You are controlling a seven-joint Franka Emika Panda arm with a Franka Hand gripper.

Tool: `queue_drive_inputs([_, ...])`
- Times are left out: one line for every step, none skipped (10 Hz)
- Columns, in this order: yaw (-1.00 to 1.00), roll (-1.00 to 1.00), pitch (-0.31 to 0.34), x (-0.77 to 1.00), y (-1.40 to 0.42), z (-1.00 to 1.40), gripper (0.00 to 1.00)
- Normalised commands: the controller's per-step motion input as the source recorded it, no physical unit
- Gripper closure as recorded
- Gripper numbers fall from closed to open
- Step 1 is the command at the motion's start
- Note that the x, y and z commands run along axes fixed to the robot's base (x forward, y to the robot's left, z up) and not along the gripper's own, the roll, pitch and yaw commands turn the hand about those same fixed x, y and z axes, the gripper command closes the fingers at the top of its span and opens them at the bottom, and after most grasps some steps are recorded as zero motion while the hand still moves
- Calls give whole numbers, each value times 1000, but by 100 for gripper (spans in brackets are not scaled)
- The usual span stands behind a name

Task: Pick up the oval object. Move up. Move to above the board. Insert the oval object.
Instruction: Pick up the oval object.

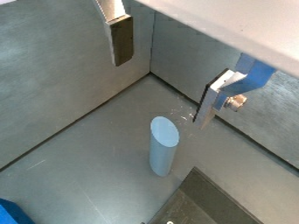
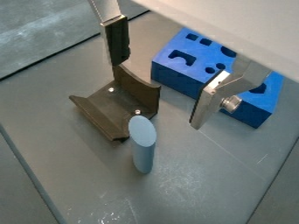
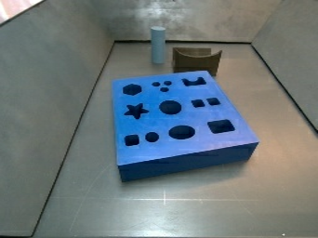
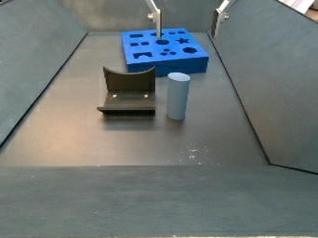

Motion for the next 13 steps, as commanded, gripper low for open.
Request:
queue_drive_inputs([0, 0, -17, 0, 0, 0, 0])
queue_drive_inputs([6, 7, 0, 0, -103, -14, 0])
queue_drive_inputs([-529, 0, 59, 526, 83, -106, 0])
queue_drive_inputs([-986, 0, 0, 89, 46, -360, 0])
queue_drive_inputs([-966, 14, -10, 163, 43, -529, 0])
queue_drive_inputs([-597, 0, -7, 426, 140, -594, 0])
queue_drive_inputs([-74, -11, 0, 80, 0, -9, 0])
queue_drive_inputs([0, 20, -101, 0, 23, -477, 0])
queue_drive_inputs([0, 86, -153, 0, 6, -903, 0])
queue_drive_inputs([0, 70, -149, 0, 0, -897, 0])
queue_drive_inputs([-40, 0, -111, 114, 40, -583, 0])
queue_drive_inputs([-34, -10, -23, 166, 0, -140, 0])
queue_drive_inputs([-69, 0, -96, 71, 14, -374, 0])
